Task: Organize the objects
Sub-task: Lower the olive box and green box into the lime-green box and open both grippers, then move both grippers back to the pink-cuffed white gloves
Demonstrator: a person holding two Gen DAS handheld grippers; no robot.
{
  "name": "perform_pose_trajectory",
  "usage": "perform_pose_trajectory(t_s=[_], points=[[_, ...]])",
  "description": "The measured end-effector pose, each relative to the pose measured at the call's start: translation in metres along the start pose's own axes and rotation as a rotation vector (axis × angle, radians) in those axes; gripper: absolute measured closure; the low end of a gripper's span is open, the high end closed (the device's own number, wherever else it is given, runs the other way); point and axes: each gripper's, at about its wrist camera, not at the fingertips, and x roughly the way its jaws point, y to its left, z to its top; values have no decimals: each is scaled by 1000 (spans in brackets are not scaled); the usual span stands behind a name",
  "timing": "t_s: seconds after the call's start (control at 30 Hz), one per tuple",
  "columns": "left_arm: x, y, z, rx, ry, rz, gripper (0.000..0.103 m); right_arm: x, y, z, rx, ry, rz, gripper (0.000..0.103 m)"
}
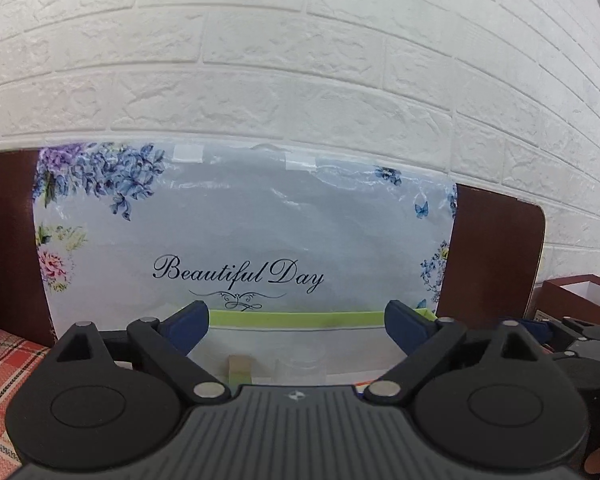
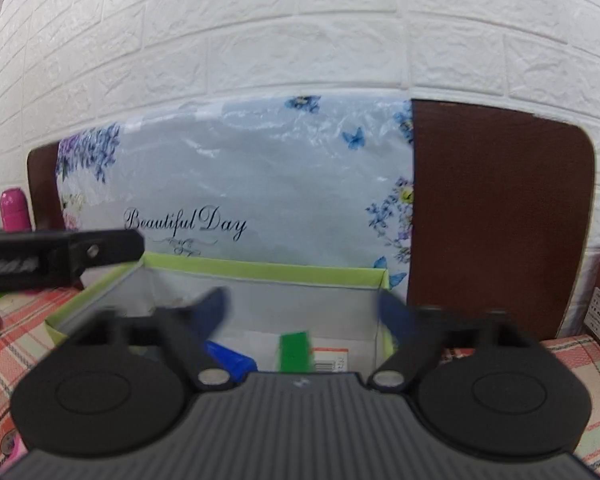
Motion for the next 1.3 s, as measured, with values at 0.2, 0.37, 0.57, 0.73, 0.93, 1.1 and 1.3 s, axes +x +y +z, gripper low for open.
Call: perform_pose_trajectory(t_s=[0.2,0.37,0.57,0.73,0.93,1.1,1.3], points=[[-16,-4,-11,20,10,7,5,-13,-2,-14,-9,-1,8,0],[-30,-4,-10,13,1,18,5,-25,-4,-19,11,6,2,0],[-66,0,-10,10,-14,69,5,-53,-5,-18,49,-13,2,0],[-96,0,-26,13,41,104,5,-77,-1,-28,79,14,-6,0],[-128,1,-59,-20,148,104,5,-104,11,-55,91,90,4,0],[-146,4,-73,-62,209,82,5,-126,21,-81,100,167,14,0],[-146,-10,-66,6,173,-1,5,-139,26,-104,136,237,9,0]])
